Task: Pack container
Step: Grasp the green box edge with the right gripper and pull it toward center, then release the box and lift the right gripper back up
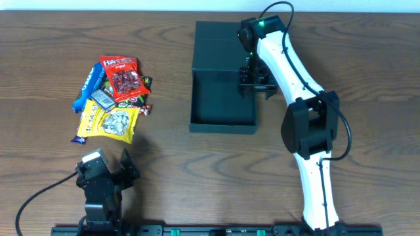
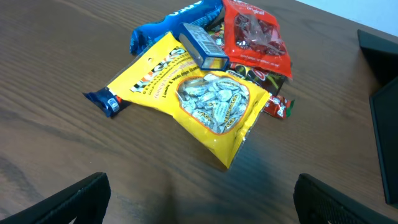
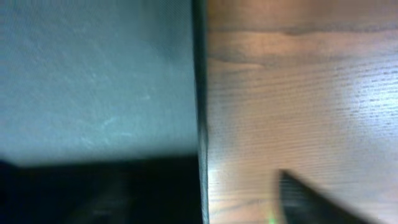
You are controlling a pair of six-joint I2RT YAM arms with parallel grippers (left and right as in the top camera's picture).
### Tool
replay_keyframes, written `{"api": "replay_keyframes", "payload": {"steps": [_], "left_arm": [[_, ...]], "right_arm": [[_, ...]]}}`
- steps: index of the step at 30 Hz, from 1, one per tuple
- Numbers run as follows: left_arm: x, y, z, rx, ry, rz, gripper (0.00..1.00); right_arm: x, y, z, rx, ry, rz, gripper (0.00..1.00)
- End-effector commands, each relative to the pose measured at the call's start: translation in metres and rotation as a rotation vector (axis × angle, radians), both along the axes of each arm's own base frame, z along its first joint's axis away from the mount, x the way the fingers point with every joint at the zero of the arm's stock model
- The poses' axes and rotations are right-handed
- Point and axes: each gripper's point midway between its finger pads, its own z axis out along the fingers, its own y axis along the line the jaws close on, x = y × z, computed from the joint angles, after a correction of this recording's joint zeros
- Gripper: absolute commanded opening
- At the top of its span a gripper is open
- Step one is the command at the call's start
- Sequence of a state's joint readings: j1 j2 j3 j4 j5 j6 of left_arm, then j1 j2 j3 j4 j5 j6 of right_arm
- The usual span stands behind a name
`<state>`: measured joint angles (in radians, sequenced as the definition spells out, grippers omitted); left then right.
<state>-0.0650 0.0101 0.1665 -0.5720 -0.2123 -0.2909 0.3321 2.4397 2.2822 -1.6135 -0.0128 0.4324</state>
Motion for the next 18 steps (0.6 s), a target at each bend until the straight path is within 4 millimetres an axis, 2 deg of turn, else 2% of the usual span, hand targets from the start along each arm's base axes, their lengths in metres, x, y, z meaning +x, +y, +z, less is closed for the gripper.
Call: {"api": "replay_keyframes", "payload": {"steps": [1, 5, 7, 11, 18], "left_arm": [[0.000, 0.002, -0.005, 0.008, 0.007, 0.007, 0.95], [0.000, 0.002, -0.005, 0.008, 0.007, 0.007, 0.95], [0.000, 0.002, -0.005, 0.008, 0.007, 0.007, 0.95], [0.000, 0.002, -0.005, 0.008, 0.007, 0.007, 0.95], [0.000, 0.002, -0.005, 0.008, 0.007, 0.007, 0.95]], "right_arm": [[0.005, 0.001, 0.003, 0.012, -0.016, -0.009, 0.99], [0.017, 0.003, 0.032, 0.041, -0.096, -0.001, 0.99], [0.024, 0.005, 0.055, 0.064, -0.158, 0.018, 0.99], [0.033, 0.007, 0.113, 0.118, -0.319, 0.068, 0.99], [0.040, 0.008, 0.226, 0.202, -0.681, 0.198, 0.99]]}}
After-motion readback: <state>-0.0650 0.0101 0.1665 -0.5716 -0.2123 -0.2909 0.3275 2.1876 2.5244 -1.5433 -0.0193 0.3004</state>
